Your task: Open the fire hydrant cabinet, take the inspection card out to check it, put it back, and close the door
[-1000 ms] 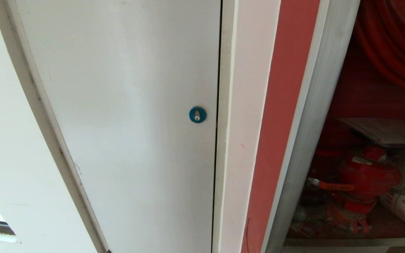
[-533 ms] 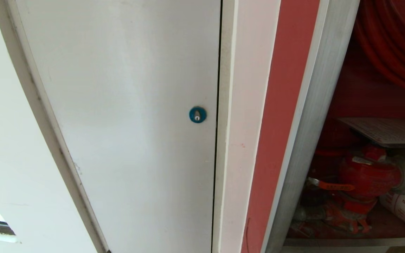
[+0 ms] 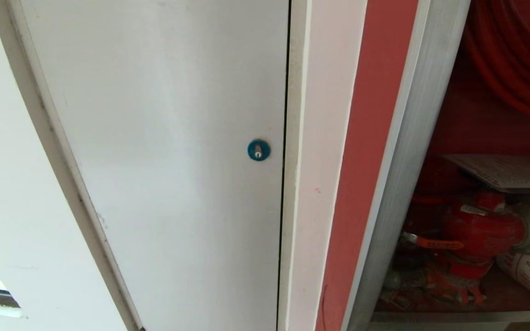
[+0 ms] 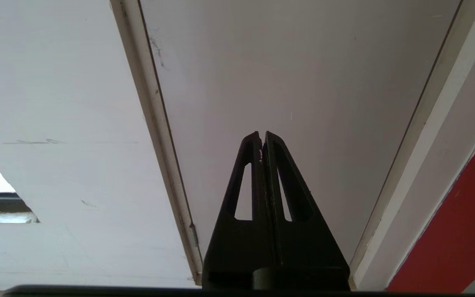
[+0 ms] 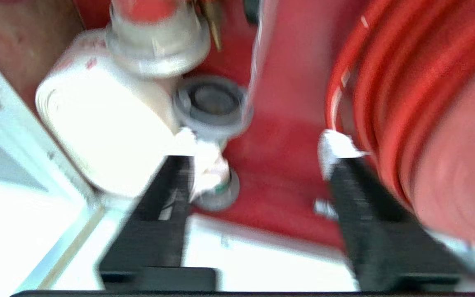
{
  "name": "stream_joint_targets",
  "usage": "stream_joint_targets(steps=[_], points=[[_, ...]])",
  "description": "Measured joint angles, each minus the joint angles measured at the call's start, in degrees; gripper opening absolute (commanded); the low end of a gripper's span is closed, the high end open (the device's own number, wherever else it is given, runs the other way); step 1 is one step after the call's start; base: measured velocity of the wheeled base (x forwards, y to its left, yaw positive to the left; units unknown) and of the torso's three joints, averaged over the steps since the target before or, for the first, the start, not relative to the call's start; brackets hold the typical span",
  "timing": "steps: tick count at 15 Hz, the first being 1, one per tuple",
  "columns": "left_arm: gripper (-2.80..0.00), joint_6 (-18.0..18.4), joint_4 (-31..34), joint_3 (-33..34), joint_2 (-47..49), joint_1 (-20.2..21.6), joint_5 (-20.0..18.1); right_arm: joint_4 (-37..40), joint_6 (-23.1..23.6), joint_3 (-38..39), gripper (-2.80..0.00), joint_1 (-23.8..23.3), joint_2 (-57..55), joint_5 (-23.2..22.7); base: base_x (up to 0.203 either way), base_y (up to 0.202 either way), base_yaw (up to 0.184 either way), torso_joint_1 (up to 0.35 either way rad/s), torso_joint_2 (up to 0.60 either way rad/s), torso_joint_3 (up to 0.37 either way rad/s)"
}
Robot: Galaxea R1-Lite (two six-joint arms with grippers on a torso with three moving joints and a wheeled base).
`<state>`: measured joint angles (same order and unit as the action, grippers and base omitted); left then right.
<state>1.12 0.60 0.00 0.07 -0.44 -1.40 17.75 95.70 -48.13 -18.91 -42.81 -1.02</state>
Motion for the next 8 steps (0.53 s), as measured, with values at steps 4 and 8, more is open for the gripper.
stream_joint_targets(steps=[4, 8], points=[[-2.80, 0.0, 0.0, 0.0, 0.0, 0.0, 0.0, 0.6, -10.2, 2.0, -2.80, 0.0, 5.1, 1.2, 0.000, 0.000, 0.000, 0.000, 0.00, 0.000], [-2.80, 0.0, 0.0, 0.0, 0.0, 0.0, 0.0, 0.5, -21.1, 3.8, -2.80, 0.0, 7.5, 1.3, 0.000, 0.000, 0.000, 0.000, 0.00, 0.000]])
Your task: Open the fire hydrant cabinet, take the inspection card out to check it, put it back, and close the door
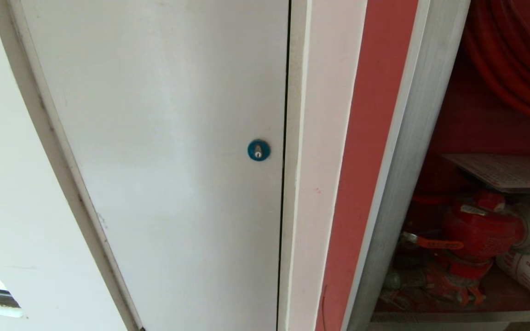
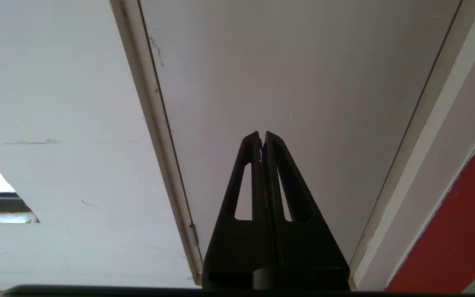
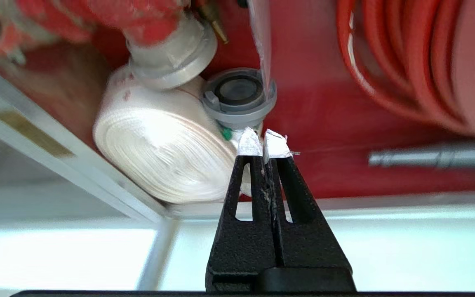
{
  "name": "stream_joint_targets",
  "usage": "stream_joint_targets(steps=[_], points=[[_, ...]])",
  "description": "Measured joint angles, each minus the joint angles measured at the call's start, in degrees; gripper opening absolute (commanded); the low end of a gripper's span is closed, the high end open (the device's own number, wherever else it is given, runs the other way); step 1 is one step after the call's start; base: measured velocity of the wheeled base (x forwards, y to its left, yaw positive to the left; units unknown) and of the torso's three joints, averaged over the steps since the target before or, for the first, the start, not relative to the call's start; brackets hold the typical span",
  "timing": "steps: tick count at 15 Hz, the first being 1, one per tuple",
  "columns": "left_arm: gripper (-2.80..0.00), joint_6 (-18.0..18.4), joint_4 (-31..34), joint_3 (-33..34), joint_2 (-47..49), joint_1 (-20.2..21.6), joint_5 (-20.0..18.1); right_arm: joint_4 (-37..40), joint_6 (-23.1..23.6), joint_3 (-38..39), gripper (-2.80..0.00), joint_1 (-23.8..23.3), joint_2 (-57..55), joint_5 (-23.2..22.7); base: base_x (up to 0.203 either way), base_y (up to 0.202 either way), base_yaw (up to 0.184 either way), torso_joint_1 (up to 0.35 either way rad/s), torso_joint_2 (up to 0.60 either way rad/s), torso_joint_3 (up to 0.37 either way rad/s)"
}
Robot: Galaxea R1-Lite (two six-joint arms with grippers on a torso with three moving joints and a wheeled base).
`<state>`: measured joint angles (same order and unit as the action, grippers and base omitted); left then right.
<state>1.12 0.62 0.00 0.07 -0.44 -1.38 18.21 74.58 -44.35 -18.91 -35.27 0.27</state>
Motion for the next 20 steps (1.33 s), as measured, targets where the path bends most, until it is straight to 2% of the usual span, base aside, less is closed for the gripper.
stream_joint_targets(steps=[2, 5, 10, 12, 15, 18, 20], points=[[-2.80, 0.0, 0.0, 0.0, 0.0, 0.0, 0.0, -0.1, -4.7, 0.1, -2.80, 0.0, 0.5, 0.0, 0.000, 0.000, 0.000, 0.000, 0.00, 0.000], [-2.80, 0.0, 0.0, 0.0, 0.0, 0.0, 0.0, 0.0, -15.2, 0.9, -2.80, 0.0, 0.5, 0.5, 0.000, 0.000, 0.000, 0.000, 0.00, 0.000], [-2.80, 0.0, 0.0, 0.0, 0.0, 0.0, 0.0, -0.2, -33.9, 9.8, -2.80, 0.3, 0.9, 1.2, 0.000, 0.000, 0.000, 0.000, 0.00, 0.000], [-2.80, 0.0, 0.0, 0.0, 0.0, 0.0, 0.0, -0.3, -39.8, 12.5, -2.80, 3.5, 1.6, 1.7, 0.000, 0.000, 0.000, 0.000, 0.00, 0.000], [-2.80, 0.0, 0.0, 0.0, 0.0, 0.0, 0.0, -0.3, -47.8, 16.5, -2.80, 11.2, 6.5, 5.4, 0.000, 0.000, 0.000, 0.000, 0.00, 0.000], [-2.80, 0.0, 0.0, 0.0, 0.0, 0.0, 0.0, -0.5, -52.9, 21.2, -2.80, 13.7, 14.3, 5.4, 0.000, 0.000, 0.000, 0.000, 0.00, 0.000], [-2.80, 0.0, 0.0, 0.0, 0.0, 0.0, 0.0, -3.0, -58.9, 23.4, -2.80, 14.3, 17.6, 4.8, 0.000, 0.000, 0.000, 0.000, 0.00, 0.000]])
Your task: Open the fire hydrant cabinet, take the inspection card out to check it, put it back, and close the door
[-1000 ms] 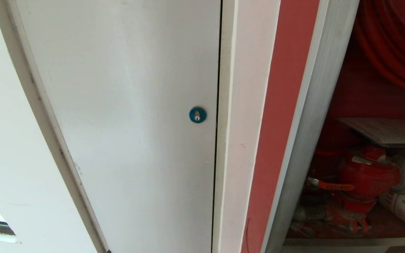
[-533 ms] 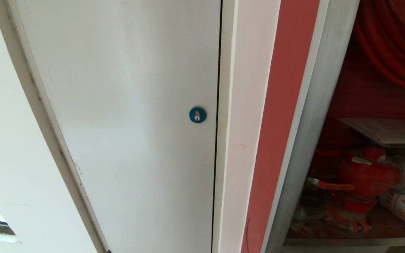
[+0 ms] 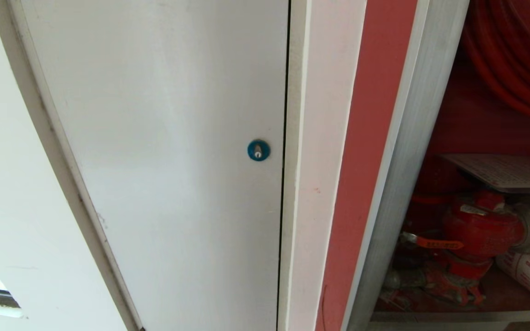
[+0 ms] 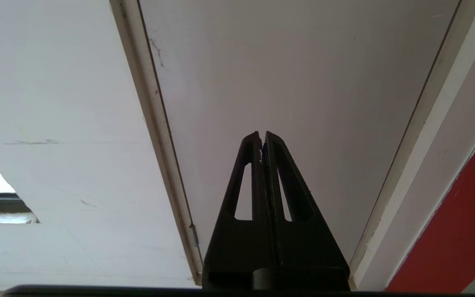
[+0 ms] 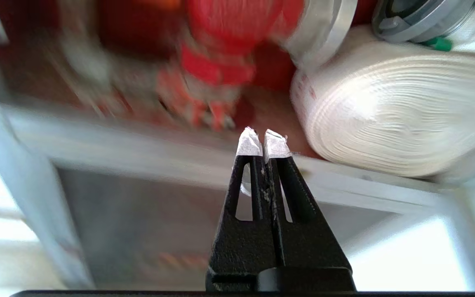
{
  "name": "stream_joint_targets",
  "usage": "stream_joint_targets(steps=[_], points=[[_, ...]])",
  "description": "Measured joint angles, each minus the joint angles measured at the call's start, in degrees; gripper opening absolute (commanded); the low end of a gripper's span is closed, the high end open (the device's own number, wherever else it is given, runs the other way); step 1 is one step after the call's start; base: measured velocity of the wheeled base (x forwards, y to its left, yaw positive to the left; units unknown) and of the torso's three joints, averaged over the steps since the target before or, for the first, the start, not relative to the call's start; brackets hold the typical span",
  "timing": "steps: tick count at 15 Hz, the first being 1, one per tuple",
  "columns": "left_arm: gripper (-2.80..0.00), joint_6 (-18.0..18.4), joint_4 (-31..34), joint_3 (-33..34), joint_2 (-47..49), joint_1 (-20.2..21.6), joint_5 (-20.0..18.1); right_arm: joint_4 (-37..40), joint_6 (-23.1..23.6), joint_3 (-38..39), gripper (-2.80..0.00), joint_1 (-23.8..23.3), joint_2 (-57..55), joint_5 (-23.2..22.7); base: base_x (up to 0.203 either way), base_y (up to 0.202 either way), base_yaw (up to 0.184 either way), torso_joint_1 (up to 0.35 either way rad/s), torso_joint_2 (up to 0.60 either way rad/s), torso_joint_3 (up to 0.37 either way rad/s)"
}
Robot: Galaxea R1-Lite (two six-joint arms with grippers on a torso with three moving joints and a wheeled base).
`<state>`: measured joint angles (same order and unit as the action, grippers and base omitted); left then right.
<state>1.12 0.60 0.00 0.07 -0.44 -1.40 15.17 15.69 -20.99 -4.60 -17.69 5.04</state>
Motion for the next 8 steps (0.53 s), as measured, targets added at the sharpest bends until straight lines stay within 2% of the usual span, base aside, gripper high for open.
stream_joint_targets(steps=[2, 8], points=[[-2.80, 0.0, 0.0, 0.0, 0.0, 0.0, 0.0, -2.2, -3.1, 1.3, -2.80, 0.2, 1.5, -0.6, 0.000, 0.000, 0.000, 0.000, 0.00, 0.000], [-2.80, 0.0, 0.0, 0.0, 0.0, 0.0, 0.0, 5.6, -1.4, 3.6, -2.80, 4.7, 6.4, -1.4, 0.000, 0.000, 0.000, 0.000, 0.00, 0.000]])
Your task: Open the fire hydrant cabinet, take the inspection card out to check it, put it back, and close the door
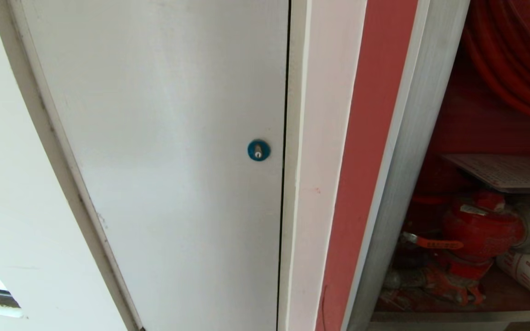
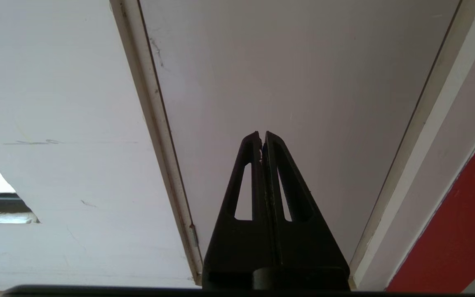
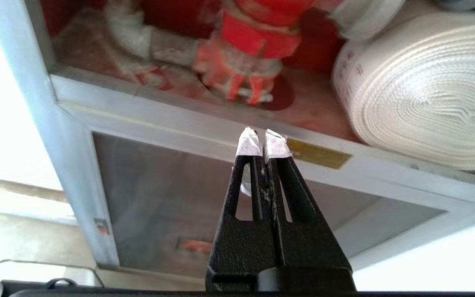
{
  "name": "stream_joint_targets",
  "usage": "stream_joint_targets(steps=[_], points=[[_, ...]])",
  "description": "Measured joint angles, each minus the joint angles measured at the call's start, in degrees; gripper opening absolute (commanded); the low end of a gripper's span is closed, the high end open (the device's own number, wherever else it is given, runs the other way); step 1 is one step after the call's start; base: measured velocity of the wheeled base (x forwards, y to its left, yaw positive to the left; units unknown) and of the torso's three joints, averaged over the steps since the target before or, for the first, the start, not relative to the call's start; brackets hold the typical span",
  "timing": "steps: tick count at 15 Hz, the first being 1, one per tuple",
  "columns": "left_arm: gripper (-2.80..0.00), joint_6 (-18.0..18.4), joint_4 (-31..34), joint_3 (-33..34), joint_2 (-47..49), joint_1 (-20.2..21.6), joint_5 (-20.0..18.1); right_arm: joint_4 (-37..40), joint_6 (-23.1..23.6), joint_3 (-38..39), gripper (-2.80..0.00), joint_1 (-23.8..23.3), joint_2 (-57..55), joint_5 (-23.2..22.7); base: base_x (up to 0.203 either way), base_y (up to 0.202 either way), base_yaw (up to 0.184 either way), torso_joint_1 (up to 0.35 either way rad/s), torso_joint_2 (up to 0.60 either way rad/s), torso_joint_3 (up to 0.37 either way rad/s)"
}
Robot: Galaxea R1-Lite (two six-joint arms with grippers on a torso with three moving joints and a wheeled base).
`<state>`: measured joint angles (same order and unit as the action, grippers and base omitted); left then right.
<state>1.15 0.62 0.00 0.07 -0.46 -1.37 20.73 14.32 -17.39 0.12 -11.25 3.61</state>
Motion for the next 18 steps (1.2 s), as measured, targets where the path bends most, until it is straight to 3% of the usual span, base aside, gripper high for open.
stream_joint_targets(steps=[4, 10, 13, 18], points=[[-2.80, 0.0, 0.0, 0.0, 0.0, 0.0, 0.0, -5.1, -2.1, 5.6, -2.80, 0.0, 7.5, -2.3, 0.000, 0.000, 0.000, 0.000, 0.00, 0.000], [-2.80, 0.0, 0.0, 0.0, 0.0, 0.0, 0.0, -17.7, -12.2, 11.7, -2.80, -0.1, 11.0, -3.6, 0.000, 0.000, 0.000, 0.000, 0.00, 0.000], [-2.80, 0.0, 0.0, 0.0, 0.0, 0.0, 0.0, -21.6, -11.2, 15.5, -2.80, -0.1, 11.3, -3.6, 0.000, 0.000, 0.000, 0.000, 0.00, 0.000], [-2.80, 0.0, 0.0, 0.0, 0.0, 0.0, 0.0, -20.3, -9.4, 17.3, -2.80, -0.1, 11.3, -4.8, 0.000, 0.000, 0.000, 0.000, 0.00, 0.000]])
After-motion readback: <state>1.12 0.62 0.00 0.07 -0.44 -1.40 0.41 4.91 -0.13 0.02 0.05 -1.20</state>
